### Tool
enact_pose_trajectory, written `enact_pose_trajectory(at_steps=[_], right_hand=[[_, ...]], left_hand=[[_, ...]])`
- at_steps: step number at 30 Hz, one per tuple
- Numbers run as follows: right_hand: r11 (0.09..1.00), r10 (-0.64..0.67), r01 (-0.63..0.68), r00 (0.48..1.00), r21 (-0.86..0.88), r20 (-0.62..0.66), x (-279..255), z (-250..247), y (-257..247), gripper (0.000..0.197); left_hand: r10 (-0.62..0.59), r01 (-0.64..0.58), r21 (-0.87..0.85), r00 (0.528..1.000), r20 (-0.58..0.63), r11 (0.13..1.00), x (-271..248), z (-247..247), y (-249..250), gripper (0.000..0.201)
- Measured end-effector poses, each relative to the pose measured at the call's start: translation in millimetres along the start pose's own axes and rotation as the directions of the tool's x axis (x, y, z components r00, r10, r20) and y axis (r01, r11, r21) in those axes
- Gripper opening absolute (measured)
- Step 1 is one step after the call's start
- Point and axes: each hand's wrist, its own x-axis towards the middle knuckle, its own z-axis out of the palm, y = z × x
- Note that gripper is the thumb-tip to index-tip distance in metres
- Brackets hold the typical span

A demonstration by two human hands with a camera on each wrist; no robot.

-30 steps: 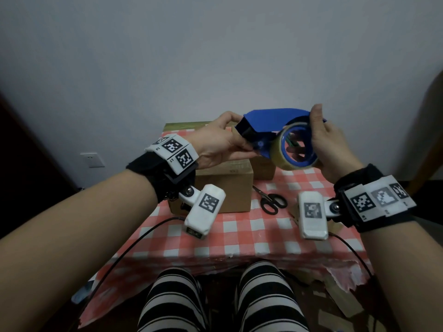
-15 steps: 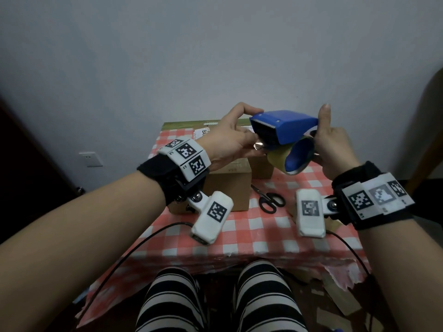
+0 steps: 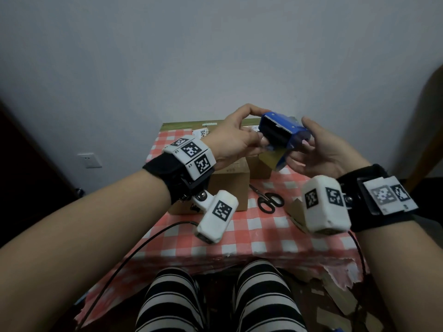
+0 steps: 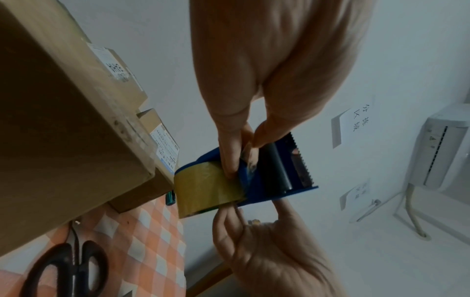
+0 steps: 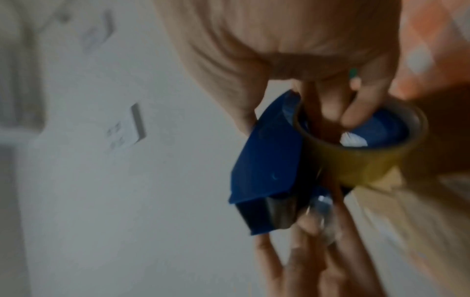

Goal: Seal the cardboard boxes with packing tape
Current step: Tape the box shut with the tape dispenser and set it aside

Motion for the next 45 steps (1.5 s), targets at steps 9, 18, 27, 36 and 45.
enact_pose_trajectory(at_steps=[9, 18, 27, 36, 45], right_hand=[[0.949, 0.142, -0.170, 0.982, 0.266, 0.121, 3, -4, 2, 0.074], [0.983, -0.036, -0.006, 0.973, 0.182, 0.228, -10, 11, 4, 0.046], [0.946, -0.135, 0.084, 0.980, 0.312, 0.143, -4, 28, 12, 0.044], [0.943, -0.140, 0.081, 0.976, 0.322, 0.166, 4, 29, 22, 0.051], [0.960, -0.120, 0.074, 0.980, 0.272, 0.159, 8, 21, 24, 0.047]], left_hand=[[0.021, -0.021, -0.079, 1.000, -0.001, 0.997, -1, 0, 9, 0.042], [-0.084, 0.084, -0.089, 0.996, 0.001, 0.993, 1, -1, 8, 0.042], [-0.281, 0.257, -0.196, 0.954, -0.107, 0.946, 0, -8, 3, 0.037], [-0.373, 0.365, -0.126, 0.927, -0.048, 0.923, -3, -10, 2, 0.030], [-0.400, 0.401, 0.002, 0.915, -0.046, 0.916, -3, -15, -4, 0.027]])
